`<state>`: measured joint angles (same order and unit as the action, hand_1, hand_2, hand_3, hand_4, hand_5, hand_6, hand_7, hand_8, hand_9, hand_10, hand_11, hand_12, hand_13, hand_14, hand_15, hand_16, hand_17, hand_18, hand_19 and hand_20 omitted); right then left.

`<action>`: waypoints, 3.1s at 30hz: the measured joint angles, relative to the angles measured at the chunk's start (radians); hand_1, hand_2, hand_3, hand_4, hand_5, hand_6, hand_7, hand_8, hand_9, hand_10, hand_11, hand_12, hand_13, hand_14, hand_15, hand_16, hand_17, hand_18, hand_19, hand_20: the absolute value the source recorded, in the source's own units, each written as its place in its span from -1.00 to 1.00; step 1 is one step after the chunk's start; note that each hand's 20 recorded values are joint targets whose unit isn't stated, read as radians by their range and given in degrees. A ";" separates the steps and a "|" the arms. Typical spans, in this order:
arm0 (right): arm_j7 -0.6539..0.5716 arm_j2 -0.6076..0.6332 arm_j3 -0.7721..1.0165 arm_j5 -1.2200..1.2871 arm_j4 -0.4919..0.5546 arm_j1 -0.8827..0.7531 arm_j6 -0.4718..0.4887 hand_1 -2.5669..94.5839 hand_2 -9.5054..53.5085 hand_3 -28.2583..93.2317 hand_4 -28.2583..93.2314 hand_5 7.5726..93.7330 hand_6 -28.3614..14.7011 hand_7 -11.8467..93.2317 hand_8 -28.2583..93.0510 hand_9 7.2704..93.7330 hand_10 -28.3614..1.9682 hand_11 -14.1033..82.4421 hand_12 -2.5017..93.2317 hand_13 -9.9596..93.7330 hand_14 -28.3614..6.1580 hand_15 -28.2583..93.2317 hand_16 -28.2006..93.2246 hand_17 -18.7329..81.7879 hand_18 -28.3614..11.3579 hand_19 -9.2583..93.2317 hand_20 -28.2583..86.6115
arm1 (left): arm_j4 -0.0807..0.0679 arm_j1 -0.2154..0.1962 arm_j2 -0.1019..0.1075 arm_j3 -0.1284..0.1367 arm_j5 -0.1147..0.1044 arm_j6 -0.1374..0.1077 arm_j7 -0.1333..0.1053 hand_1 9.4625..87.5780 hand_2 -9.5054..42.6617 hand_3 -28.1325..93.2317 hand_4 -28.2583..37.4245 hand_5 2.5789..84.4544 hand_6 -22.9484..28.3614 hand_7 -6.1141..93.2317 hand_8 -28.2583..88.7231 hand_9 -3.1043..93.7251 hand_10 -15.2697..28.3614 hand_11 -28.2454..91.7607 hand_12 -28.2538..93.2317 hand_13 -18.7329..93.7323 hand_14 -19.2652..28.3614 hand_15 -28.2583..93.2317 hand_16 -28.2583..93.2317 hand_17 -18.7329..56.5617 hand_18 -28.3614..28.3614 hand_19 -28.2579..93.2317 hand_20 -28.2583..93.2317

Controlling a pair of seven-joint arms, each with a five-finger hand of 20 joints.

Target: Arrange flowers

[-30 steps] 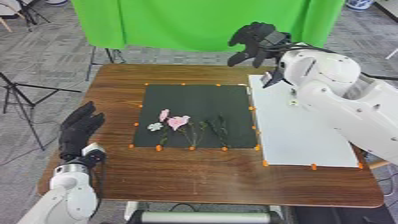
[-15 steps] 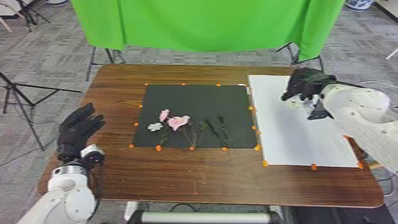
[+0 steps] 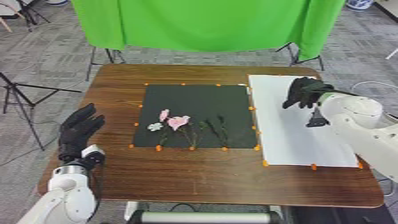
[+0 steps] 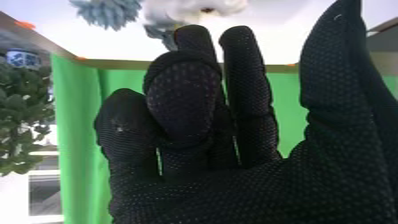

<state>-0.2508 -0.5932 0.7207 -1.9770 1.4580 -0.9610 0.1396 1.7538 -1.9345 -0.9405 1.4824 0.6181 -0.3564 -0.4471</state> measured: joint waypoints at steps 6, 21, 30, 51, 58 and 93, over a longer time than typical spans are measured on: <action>-0.014 -0.012 0.012 -0.001 -0.022 -0.021 0.000 -0.09 -1.00 0.63 -0.89 0.24 0.54 -0.34 -0.70 0.47 0.15 -0.45 -0.59 0.83 0.34 0.50 -0.08 0.49 -0.38 1.00 0.45 | 0.000 0.002 -0.001 -0.002 0.003 0.000 0.002 0.06 -0.85 0.62 -0.43 0.04 -0.10 -0.35 -0.71 -0.19 0.15 -0.12 -0.32 0.04 0.39 -0.02 -0.55 -0.05 0.49 0.04 -0.04; 0.013 -0.017 -0.042 0.099 -0.067 -0.044 -0.230 0.38 -0.97 0.44 -0.92 0.62 0.41 -0.37 -0.54 0.87 0.23 -0.64 -0.38 0.98 0.53 0.49 -0.05 0.64 -0.28 1.00 0.56 | -0.001 0.006 -0.002 -0.007 0.003 0.001 0.002 0.06 -0.84 0.62 -0.43 0.04 -0.10 -0.35 -0.71 -0.20 0.15 -0.12 -0.32 0.04 0.39 -0.01 -0.55 -0.05 0.48 0.04 -0.04; 0.031 -0.005 -0.084 0.233 -0.044 -0.046 -0.409 0.39 -1.00 0.47 -0.88 0.68 0.38 -0.40 -0.51 0.91 0.25 -0.63 -0.35 1.00 0.57 0.51 -0.03 0.67 -0.22 1.00 0.60 | -0.001 0.008 -0.003 -0.008 0.003 0.001 0.003 0.06 -0.84 0.63 -0.43 0.04 -0.09 -0.35 -0.71 -0.20 0.16 -0.12 -0.32 0.04 0.39 -0.01 -0.55 -0.05 0.48 0.04 -0.03; 0.375 0.030 -0.409 0.197 0.140 0.282 -0.308 0.38 -1.00 0.47 -0.90 0.67 0.43 -0.39 -0.52 0.88 0.25 -0.65 -0.35 0.96 0.60 0.55 0.00 0.65 -0.20 1.00 0.66 | -0.002 0.012 0.002 -0.007 0.003 0.002 0.011 0.03 -0.85 0.64 -0.42 0.05 -0.09 -0.35 -0.71 -0.20 0.16 -0.12 -0.32 0.04 0.40 -0.01 -0.55 -0.06 0.48 0.02 -0.04; 0.427 -0.087 -0.596 0.147 0.112 0.443 -0.310 0.36 -1.00 0.48 -0.91 0.66 0.47 -0.37 -0.53 0.88 0.29 -0.65 -0.35 0.95 0.60 0.55 -0.01 0.65 -0.21 1.00 0.67 | -0.006 0.023 0.004 -0.018 0.007 0.005 0.015 0.03 -0.85 0.64 -0.43 0.05 -0.09 -0.36 -0.71 -0.20 0.15 -0.12 -0.32 0.04 0.39 -0.01 -0.55 -0.06 0.47 0.00 -0.05; 0.383 -0.328 -0.609 0.146 0.008 0.447 -0.183 0.24 -0.93 0.48 -0.87 0.55 0.66 -0.31 -0.57 0.78 0.33 -0.62 -0.37 0.91 0.54 0.56 -0.02 0.61 -0.27 1.00 0.63 | -0.014 0.037 0.003 -0.031 0.000 0.015 0.012 -0.03 -0.85 0.65 -0.43 0.09 -0.20 -0.36 -0.72 -0.18 0.16 -0.14 -0.31 0.03 0.41 -0.03 -0.54 -0.16 0.49 -0.04 -0.06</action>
<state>0.1318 -0.9210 0.1113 -1.8310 1.4659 -0.5139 -0.0438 1.7402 -1.8971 -0.9375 1.4512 0.6182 -0.3410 -0.4348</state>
